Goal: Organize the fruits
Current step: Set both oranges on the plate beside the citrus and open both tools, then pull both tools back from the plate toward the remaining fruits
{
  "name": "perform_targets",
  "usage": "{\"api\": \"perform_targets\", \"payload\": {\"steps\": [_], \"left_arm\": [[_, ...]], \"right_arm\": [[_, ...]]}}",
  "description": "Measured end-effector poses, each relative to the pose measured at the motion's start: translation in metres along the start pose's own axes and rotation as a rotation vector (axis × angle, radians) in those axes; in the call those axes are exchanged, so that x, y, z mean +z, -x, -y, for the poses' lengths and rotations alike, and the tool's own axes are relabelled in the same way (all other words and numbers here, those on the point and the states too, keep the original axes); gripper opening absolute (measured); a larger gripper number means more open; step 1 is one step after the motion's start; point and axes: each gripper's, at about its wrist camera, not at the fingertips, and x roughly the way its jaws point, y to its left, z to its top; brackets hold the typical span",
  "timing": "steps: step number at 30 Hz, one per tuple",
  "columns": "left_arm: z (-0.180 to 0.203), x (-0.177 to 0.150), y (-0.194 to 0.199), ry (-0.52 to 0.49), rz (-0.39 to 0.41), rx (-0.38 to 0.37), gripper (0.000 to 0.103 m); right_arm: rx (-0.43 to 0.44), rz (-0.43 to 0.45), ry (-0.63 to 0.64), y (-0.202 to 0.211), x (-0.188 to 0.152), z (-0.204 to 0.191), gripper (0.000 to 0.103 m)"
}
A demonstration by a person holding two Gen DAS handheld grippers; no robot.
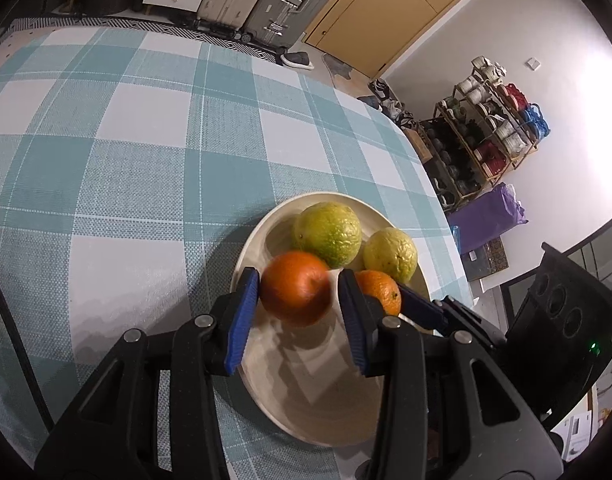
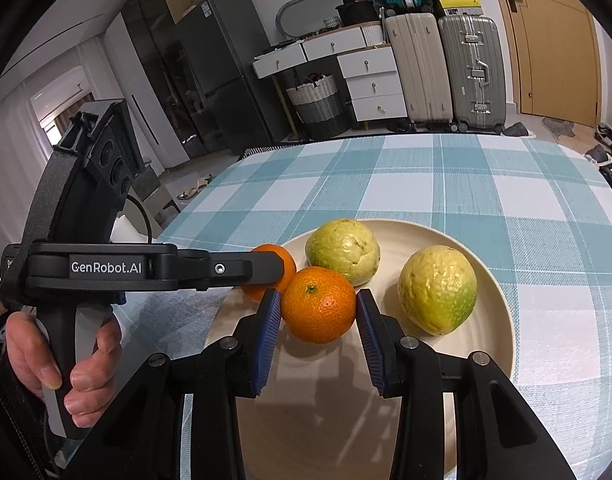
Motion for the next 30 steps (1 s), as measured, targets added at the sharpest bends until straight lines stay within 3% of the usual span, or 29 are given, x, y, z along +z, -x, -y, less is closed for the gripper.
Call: {"api": "perform_targets", "payload": {"steps": [2,3,6,10,14,19,23,30], "left_arm": [[0.001,0.001,0.003,-0.001,0.014,0.004,0.041],[0.002,0.001,0.005,-0.002,0.017,0.007,0.05],[0.004,0.0,0.014,0.003,0.032,-0.002,0.062],[0.01,-0.003,0.029,-0.002,0.057,0.023,0.062],[0.017,-0.013,0.045,-0.022,0.072,0.051,0.071],[0.033,-0.035,0.065,-0.071,0.099,0.108,0.072],[0.048,-0.056,0.081,-0.12,0.135,0.197,0.079],[0.069,-0.095,0.105,-0.177,0.2,0.328,0.082]], "right_arm": [[0.005,-0.005,-0.007,-0.002,0.0,-0.001,0.04],[0.0,-0.003,-0.008,-0.002,0.001,-0.001,0.041],[0.004,0.027,0.002,0.004,0.002,-0.004,0.052],[0.007,0.075,-0.002,0.022,0.003,-0.004,0.057],[-0.006,0.101,-0.021,0.044,-0.001,-0.002,0.063],[-0.033,0.131,-0.035,0.073,-0.013,-0.001,0.068],[-0.049,0.166,-0.056,0.097,-0.023,0.001,0.081],[-0.048,0.24,-0.065,0.134,-0.043,-0.002,0.094]]}}
